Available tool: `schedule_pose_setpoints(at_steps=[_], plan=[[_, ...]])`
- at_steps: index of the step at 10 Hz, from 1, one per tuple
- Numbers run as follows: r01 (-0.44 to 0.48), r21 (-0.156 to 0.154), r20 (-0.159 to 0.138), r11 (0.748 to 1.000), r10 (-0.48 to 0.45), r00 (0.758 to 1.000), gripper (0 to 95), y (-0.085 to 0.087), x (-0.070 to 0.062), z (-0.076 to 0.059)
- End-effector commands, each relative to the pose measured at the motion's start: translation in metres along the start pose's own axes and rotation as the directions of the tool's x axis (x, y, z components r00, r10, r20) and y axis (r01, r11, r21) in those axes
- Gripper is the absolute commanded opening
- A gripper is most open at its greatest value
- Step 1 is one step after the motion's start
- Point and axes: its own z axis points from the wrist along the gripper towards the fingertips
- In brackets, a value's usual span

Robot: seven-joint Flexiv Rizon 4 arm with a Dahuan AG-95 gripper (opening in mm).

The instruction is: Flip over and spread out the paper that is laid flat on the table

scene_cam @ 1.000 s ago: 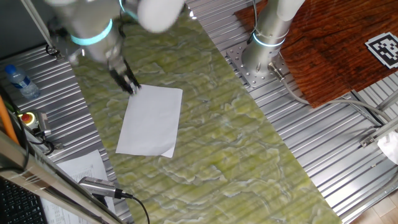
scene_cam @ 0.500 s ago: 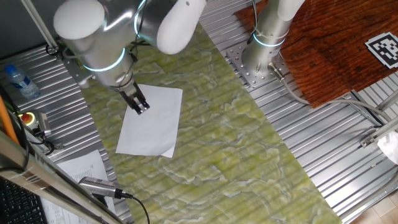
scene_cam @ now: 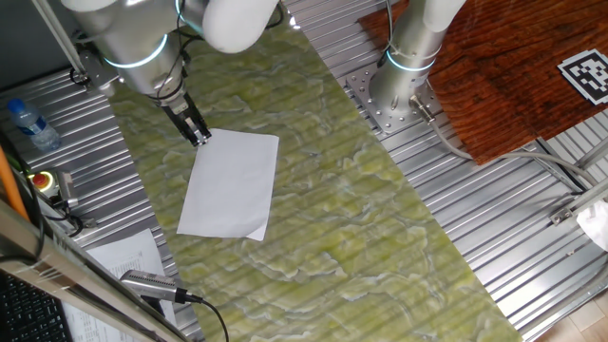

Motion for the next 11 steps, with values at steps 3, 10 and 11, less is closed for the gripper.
schedule_pose_setpoints(at_steps=[3, 10, 11], plan=[[-0.189, 0.011, 0.005, 0.982, 0.189, 0.982, 0.0, 0.0, 0.001, -0.001], [-0.038, 0.017, -0.004, 0.999, 0.038, 0.999, 0.0, -0.099, -0.002, 0.017], [-0.028, 0.024, -0.013, 0.999, 0.028, 1.0, 0.0, -0.106, -0.001, 0.014]])
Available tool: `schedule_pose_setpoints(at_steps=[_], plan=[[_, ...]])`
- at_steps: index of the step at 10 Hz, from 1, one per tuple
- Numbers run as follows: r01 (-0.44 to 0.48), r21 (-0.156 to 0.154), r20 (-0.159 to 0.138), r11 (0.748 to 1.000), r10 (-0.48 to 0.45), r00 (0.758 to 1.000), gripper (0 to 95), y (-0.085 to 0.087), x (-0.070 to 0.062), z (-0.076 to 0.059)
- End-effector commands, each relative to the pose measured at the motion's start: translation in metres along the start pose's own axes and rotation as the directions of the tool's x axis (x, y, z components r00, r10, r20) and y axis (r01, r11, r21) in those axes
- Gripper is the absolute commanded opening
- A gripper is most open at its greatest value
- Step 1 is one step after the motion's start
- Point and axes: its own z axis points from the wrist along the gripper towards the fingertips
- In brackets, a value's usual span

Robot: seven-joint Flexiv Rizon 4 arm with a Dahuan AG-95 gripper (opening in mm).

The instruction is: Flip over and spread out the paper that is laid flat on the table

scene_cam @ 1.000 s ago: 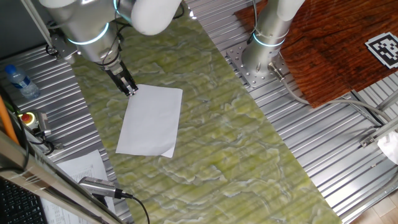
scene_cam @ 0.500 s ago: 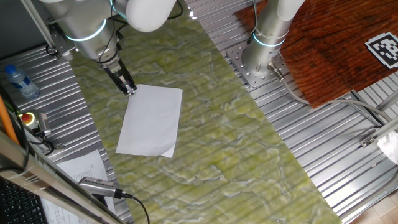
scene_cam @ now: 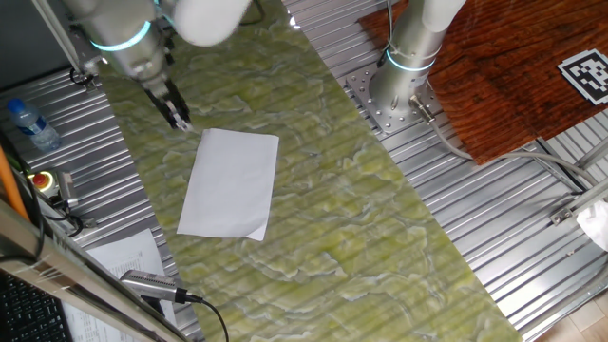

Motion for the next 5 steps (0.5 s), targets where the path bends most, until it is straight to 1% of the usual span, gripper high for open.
schedule_pose_setpoints(at_steps=[1, 2, 5], plan=[[0.132, -0.003, -0.02, 0.991, -0.132, 0.991, 0.0, -0.0163, 0.0016, -0.0068], [0.136, -0.007, -0.016, 0.991, -0.137, 0.991, 0.0, -0.0199, 0.0019, -0.0084], [0.127, -0.006, -0.014, 0.992, -0.127, 0.992, 0.0, -0.0202, 0.0019, -0.0087]])
